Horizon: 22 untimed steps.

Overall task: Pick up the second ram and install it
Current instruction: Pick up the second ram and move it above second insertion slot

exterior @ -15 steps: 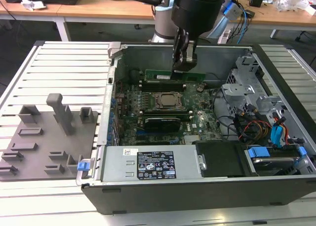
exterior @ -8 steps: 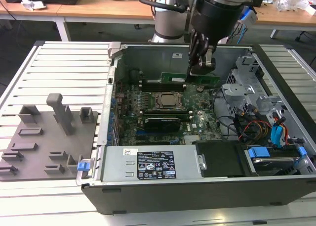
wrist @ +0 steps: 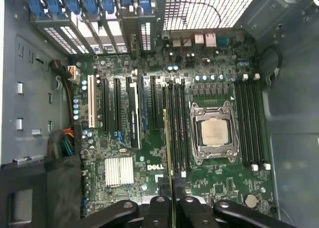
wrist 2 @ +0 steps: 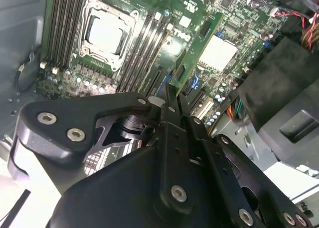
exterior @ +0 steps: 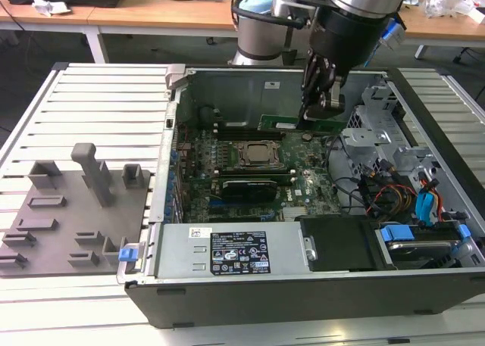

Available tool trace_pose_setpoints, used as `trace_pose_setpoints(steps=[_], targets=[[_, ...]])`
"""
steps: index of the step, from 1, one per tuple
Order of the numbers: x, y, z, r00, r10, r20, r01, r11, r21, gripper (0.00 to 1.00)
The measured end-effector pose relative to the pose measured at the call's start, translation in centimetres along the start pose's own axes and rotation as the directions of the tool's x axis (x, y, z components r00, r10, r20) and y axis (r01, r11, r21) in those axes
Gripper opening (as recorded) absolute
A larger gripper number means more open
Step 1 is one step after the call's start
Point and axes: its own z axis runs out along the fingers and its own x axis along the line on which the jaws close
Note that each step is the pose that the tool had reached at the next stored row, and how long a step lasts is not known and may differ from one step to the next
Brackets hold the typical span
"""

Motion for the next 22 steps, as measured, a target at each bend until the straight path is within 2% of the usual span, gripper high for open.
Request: trace_pose_setpoints(steps=[2,6,10,22], targets=[[-0.11,-0.08,0.56,1.0000,0.000,-0.0002,0.000,1.0000,-0.0018,0.14],[-0.36,1.47,1.27,1.0000,0.000,0.0000,0.000,1.0000,-0.0019,0.14],[-0.49,1.51,2.27,1.0000,0.000,-0.0001,0.000,1.0000,-0.0019,0.14],[-0.49,1.50,2.36,1.0000,0.000,-0.0001,0.000,1.0000,-0.0020,0.14]])
